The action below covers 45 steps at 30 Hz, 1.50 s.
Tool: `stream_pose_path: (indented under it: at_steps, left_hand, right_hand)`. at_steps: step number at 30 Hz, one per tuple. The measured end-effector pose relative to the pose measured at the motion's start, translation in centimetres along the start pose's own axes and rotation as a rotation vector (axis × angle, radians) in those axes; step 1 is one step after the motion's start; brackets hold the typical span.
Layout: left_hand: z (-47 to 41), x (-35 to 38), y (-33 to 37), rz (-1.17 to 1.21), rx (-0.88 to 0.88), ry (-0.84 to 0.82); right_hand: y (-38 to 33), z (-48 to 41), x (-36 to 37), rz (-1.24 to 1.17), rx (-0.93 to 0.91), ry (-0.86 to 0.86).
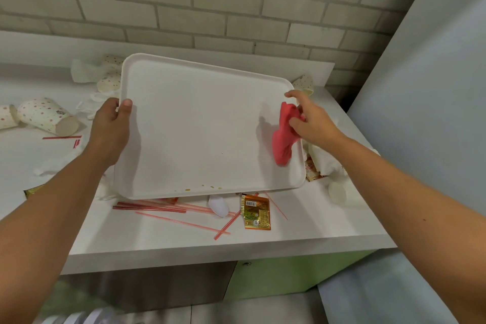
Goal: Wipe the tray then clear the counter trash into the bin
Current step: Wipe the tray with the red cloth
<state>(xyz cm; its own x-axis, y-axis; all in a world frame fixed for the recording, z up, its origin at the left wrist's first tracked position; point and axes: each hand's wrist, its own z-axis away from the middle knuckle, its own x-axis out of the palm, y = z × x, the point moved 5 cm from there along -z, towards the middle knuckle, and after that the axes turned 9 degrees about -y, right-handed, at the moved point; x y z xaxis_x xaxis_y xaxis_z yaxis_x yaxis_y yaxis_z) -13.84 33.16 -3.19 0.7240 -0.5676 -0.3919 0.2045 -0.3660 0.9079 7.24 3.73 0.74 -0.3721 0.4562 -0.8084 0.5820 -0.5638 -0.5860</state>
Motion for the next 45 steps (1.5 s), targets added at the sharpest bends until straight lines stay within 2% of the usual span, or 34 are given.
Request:
stream_pose_path:
  at_steps: [2,8,13,20,29,37,45]
  left_hand:
    - [-0.1,0.0,0.1,0.003,0.008,-0.003]
    - [0.1,0.3,1.1,0.015,0.034,-0.015]
    - [0.4,0.5,1.4,0.033,0.029,-0.025]
    - [1.0,0.5,1.6,0.039,0.009,-0.035]
    - [1.3,0.3,1.4,0.15,-0.019,-0.063]
    - [2.2,0.2,1.5,0.194,-0.061,-0.058]
    - [2.4,0.1,1.3,0.209,-0.053,-0.037]
  right_hand:
    - [0.6,0.1,0.0,0.093,-0.004,-0.013]
    - [3.0,1.1,2.6,0.369,0.085,-0.211]
    - [3.7,1.6,4.0,0.402,0.218,-0.35]
    - [2.6,2.2,5.9,0.337,0.187,-0.4]
    - [-2.1,3.0,9.3,0.214,-0.008,-0.287]
    - [-7.2,4.0,13.1,0.078,-0.043,-0.084]
    - [-12.4,4.8,16.6,-0.035,-0.213,-0.039]
